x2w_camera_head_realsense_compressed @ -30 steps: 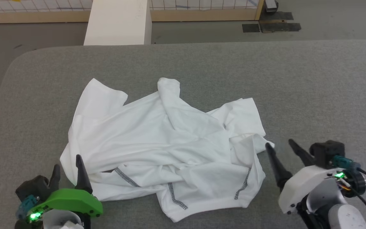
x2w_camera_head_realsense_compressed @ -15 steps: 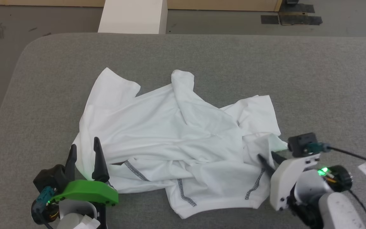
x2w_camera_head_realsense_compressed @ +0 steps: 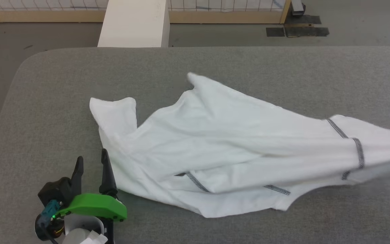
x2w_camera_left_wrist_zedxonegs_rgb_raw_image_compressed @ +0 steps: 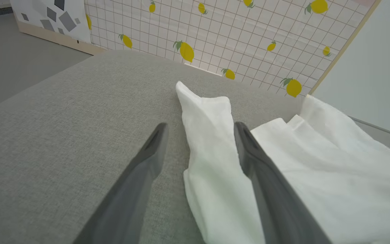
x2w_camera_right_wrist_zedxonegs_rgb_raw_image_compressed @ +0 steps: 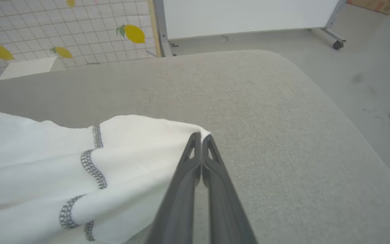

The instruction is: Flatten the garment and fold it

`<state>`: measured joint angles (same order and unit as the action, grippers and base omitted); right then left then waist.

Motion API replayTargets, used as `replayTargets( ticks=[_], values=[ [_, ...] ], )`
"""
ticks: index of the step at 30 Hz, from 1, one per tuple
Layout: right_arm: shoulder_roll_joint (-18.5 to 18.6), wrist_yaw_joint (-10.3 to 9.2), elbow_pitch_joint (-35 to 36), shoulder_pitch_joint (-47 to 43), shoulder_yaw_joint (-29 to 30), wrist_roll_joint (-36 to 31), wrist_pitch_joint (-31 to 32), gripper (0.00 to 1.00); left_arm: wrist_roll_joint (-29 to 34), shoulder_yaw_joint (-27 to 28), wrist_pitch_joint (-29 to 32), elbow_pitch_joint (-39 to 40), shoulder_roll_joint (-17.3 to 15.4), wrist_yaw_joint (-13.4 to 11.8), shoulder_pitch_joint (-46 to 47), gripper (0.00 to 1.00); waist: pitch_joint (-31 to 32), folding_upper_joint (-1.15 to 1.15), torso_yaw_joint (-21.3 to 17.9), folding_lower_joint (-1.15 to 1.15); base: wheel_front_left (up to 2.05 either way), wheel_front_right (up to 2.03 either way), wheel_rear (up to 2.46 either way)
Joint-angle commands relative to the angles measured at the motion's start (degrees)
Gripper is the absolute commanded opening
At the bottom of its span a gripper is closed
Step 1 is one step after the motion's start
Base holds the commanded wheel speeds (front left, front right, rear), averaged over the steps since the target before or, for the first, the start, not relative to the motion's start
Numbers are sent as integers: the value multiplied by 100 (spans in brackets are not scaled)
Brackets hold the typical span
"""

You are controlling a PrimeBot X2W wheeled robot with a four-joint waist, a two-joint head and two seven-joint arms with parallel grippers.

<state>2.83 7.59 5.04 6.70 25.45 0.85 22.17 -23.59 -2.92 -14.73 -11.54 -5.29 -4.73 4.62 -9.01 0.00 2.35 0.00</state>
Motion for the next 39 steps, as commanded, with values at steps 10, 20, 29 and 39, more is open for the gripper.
replayTargets(
  ticks=[10, 20, 29, 39],
  values=[
    [5, -10, -1401, -935, 138, 967, 461, 100, 75, 54, -27, -75, -4, 98, 69, 100, 110, 0, -347, 0, 0, 0, 0],
    [5, -10, -419, -415, -1182, 524, -1455, 100, 161, 48, -27, 185, 11, 157, 153, 100, 95, 0, -353, 0, 0, 0, 0],
    [723, -10, -1307, 1281, -3458, 908, -1477, 100, 316, -72, -27, 598, 163, 272, 443, 100, -458, 0, 173, 0, 0, 0, 0],
    [1341, -10, -3372, 3236, -4711, 1554, -172, 100, 249, -272, -27, 787, 237, 379, 888, 100, -1206, 0, 986, 0, 0, 0, 0]
  ],
)
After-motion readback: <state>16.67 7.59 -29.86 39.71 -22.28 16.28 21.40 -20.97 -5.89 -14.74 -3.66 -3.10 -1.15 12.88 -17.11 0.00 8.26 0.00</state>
